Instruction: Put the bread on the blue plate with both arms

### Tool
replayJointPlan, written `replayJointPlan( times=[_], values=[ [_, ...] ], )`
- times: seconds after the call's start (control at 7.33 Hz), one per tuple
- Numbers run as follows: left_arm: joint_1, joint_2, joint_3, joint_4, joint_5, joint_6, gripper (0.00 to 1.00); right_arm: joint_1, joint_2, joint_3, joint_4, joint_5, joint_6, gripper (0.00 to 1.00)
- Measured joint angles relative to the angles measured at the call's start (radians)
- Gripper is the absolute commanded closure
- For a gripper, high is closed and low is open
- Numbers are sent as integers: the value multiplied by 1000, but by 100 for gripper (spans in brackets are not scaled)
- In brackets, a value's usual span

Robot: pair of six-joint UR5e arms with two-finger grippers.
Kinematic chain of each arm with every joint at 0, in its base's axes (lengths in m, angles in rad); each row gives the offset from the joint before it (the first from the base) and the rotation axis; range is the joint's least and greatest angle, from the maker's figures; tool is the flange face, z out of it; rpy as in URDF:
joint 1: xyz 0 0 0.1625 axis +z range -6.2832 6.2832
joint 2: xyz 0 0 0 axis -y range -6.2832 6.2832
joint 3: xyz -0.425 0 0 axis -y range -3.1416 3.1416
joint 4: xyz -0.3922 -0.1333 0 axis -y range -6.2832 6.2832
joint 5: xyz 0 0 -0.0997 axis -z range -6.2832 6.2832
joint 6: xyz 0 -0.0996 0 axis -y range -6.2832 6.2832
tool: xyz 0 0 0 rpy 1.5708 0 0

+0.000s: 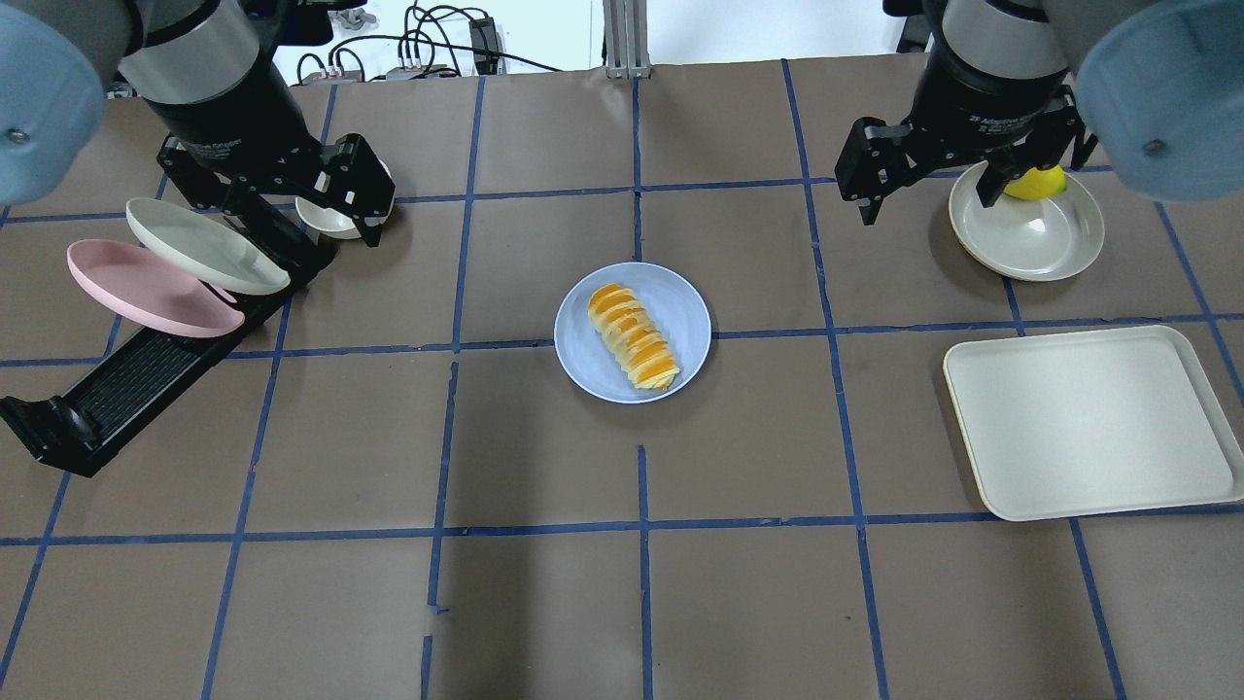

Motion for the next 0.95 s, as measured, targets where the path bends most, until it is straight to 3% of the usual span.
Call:
replayJointPlan(
  times=[0.55, 0.95],
  values=[
    [0, 0, -2, 0, 0, 0, 0, -1, 3, 0, 1, -1, 4, 3],
    [0, 1, -1, 0, 0, 0, 0, -2, 4, 0, -11, 5, 109, 3]
  ],
)
